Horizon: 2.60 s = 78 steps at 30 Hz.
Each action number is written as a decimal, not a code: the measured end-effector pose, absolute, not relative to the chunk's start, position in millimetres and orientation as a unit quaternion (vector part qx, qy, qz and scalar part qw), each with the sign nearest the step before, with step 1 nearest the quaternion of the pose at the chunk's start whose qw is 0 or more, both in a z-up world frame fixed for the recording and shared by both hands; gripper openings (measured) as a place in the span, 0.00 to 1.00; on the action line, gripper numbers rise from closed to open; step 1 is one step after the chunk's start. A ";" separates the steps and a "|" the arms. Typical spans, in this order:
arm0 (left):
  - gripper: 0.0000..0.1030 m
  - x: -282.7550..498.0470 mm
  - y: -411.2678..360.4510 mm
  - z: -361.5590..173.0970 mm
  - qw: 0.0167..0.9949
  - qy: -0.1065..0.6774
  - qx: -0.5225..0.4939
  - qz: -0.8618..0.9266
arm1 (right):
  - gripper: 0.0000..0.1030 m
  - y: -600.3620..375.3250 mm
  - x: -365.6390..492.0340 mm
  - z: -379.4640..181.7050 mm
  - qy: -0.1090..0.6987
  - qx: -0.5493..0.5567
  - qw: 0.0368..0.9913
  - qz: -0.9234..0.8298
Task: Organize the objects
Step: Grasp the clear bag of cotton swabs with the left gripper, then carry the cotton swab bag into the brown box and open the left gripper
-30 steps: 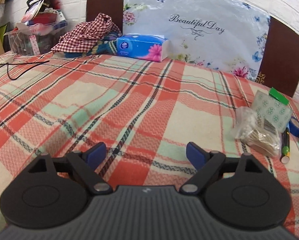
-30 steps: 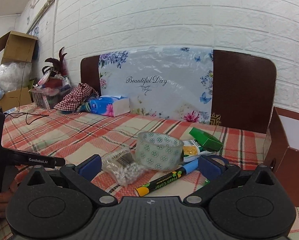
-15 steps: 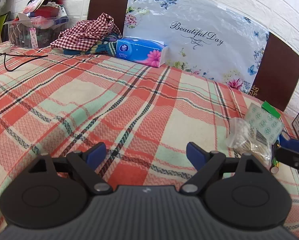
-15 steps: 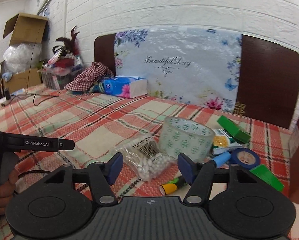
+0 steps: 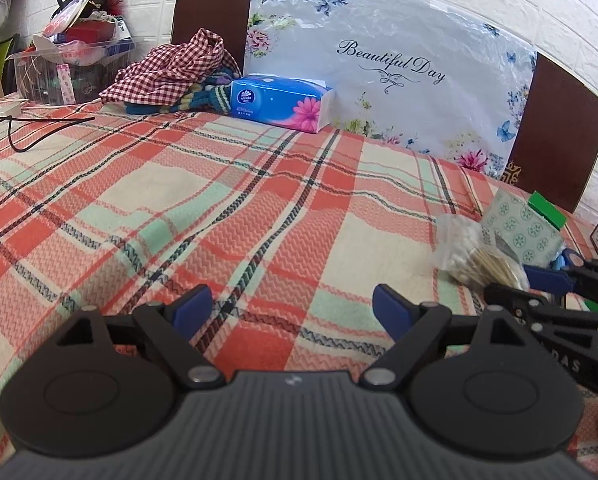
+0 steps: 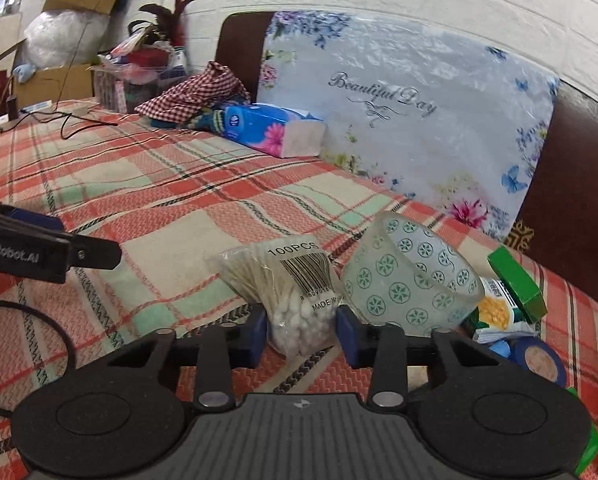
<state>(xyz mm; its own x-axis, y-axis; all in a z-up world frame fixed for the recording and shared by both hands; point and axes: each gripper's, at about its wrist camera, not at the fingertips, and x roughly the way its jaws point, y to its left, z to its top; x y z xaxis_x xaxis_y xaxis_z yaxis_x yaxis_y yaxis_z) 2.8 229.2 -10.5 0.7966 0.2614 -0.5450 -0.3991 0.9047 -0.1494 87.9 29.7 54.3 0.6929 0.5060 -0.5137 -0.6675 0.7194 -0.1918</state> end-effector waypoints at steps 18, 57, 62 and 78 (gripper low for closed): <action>0.86 6.5 218.5 -10.1 0.939 0.279 -0.100 0.177 | 0.35 -122.4 -11.5 60.0 0.248 -0.181 0.920 0.243; 0.42 102.9 -82.5 122.9 0.920 0.268 -0.041 -0.284 | 0.33 -221.8 12.7 109.1 0.086 -0.010 0.988 0.126; 0.44 143.0 -126.9 129.9 0.917 0.264 -0.029 -0.297 | 0.33 -254.9 47.7 123.6 0.074 0.002 0.994 0.080; 0.63 111.0 -145.3 106.3 0.937 0.245 0.020 -0.249 | 0.45 -278.2 53.7 97.5 0.067 0.013 0.998 0.007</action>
<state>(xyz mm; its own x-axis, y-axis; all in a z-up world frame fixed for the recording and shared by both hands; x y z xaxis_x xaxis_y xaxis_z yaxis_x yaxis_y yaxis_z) 111.0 -145.3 106.3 0.7551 -0.4572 -0.4698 0.4773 0.8747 -0.0842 53.7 -278.2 97.5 0.9909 0.0165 -0.1336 -0.0130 0.9995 0.0275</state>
